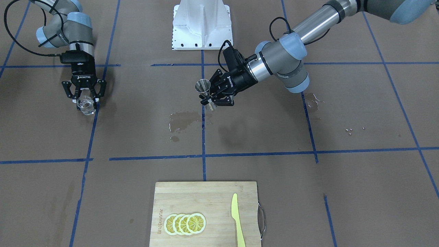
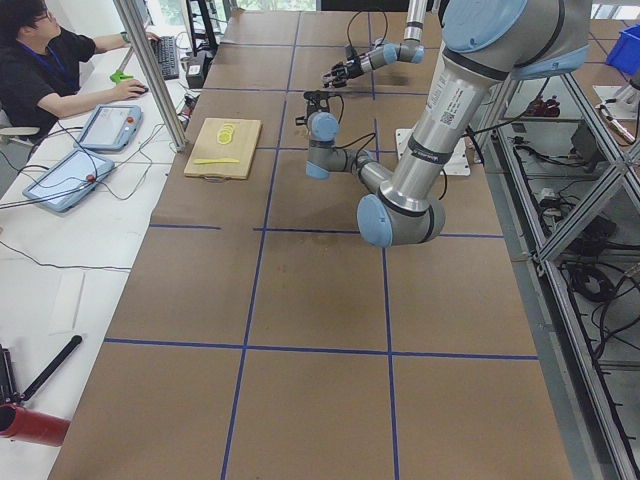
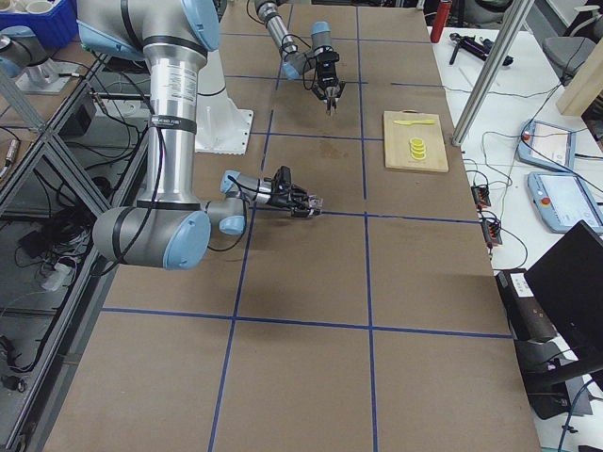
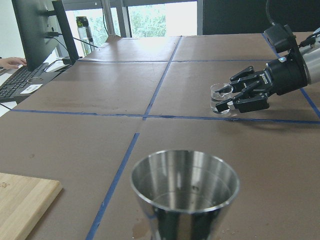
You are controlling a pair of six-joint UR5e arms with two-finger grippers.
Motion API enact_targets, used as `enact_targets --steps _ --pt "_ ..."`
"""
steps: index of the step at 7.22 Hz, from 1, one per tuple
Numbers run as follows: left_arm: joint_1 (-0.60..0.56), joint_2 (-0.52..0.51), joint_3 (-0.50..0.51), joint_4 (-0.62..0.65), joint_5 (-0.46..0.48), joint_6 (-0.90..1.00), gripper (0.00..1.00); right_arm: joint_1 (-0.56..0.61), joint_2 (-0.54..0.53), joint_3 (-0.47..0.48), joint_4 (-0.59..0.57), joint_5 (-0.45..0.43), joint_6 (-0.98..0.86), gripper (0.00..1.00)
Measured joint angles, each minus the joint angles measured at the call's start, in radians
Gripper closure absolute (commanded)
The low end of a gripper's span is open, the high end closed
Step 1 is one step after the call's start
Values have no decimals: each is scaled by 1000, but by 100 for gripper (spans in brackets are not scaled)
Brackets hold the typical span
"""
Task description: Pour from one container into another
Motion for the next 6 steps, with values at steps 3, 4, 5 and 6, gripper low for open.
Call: enact_targets --steps 3,4,5,6 --pt "0 3 -2 0 0 0 100 45 6 29 125 91 -257 100" --pt "0 4 -2 1 0 1 100 62 8 69 134 104 -334 100" --pt "0 4 -3 1 0 2 100 85 8 115 135 134 -366 100" --pt "1 5 -3 1 0 3 100 112 9 155 133 179 -377 100"
